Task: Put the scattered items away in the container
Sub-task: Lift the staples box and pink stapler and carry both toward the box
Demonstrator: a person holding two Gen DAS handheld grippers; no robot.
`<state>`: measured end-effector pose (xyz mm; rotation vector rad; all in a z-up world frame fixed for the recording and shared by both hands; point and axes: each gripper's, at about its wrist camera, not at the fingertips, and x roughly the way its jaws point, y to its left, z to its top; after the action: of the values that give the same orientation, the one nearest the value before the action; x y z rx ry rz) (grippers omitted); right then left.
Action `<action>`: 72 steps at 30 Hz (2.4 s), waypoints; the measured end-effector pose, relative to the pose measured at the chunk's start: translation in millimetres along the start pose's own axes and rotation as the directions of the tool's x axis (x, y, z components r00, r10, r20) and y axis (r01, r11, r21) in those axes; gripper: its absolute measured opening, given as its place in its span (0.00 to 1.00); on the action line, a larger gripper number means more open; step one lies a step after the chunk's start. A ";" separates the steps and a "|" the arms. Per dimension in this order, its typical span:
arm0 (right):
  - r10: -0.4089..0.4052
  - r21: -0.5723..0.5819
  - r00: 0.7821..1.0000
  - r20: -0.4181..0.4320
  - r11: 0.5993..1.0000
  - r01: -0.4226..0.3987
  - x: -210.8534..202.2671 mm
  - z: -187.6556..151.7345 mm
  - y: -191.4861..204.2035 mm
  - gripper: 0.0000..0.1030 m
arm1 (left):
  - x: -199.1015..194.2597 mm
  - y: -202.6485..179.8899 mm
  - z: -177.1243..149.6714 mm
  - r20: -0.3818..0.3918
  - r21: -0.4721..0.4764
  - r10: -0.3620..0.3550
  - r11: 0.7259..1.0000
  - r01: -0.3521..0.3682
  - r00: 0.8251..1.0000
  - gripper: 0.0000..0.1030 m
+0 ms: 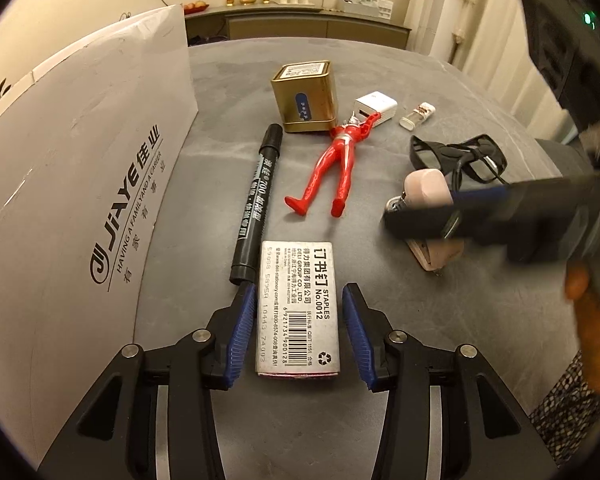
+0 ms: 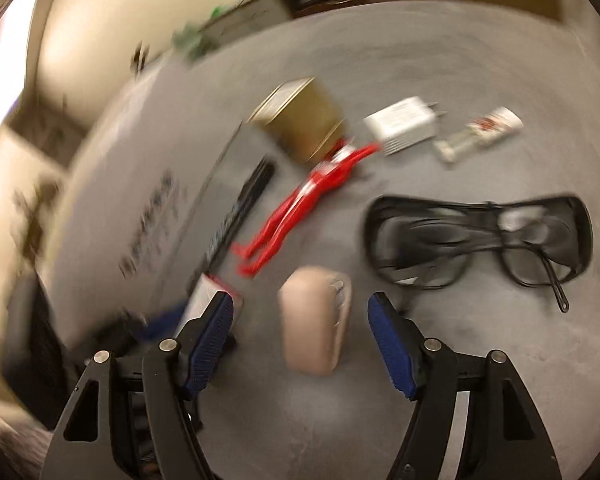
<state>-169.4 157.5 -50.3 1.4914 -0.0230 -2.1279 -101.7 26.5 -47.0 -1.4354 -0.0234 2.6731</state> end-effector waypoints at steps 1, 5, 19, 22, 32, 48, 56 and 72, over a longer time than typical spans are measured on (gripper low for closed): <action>-0.048 -0.041 0.999 0.005 0.998 0.048 4.9 -3.4 7.8 0.66 | 0.1 -0.2 0.0 0.001 0.001 0.002 1.000 -0.002 1.000 0.46; -0.139 -0.104 0.990 0.015 0.985 0.140 12.1 -10.2 20.5 0.27 | -2.7 0.4 -0.7 -0.003 0.007 -0.022 1.000 0.022 1.000 0.38; -0.046 -0.039 0.995 0.083 0.998 0.050 -24.4 -4.2 21.6 0.27 | -42.6 3.9 5.8 0.055 -0.034 -0.029 0.999 0.031 0.998 0.38; -0.050 -0.052 0.994 0.096 0.997 0.055 -26.9 0.5 22.7 0.27 | -51.3 5.5 8.3 0.060 -0.047 -0.012 0.999 0.015 0.998 0.38; -0.107 -0.111 0.980 0.166 0.986 0.126 -36.3 7.4 37.1 0.27 | -79.4 11.0 14.9 0.094 -0.073 0.024 0.997 -0.017 0.995 0.38; -0.102 -0.141 0.968 0.229 0.981 0.136 -52.2 11.9 55.6 0.27 | -123.2 30.0 29.0 0.169 -0.127 0.082 0.990 -0.061 0.982 0.38; -0.089 -0.156 0.963 0.255 0.979 0.132 -58.8 15.6 68.2 0.27 | -140.0 42.7 31.7 0.184 -0.162 0.124 0.982 -0.094 0.975 0.38; -0.035 -0.202 0.953 0.301 0.974 0.099 -68.5 29.9 110.3 0.27 | -165.2 69.5 30.3 0.201 -0.232 0.223 0.957 -0.175 0.954 0.38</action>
<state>-133.2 84.2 55.0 1.0554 0.1483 -2.3082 -42.5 -58.2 102.5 -1.2358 -0.1974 3.0710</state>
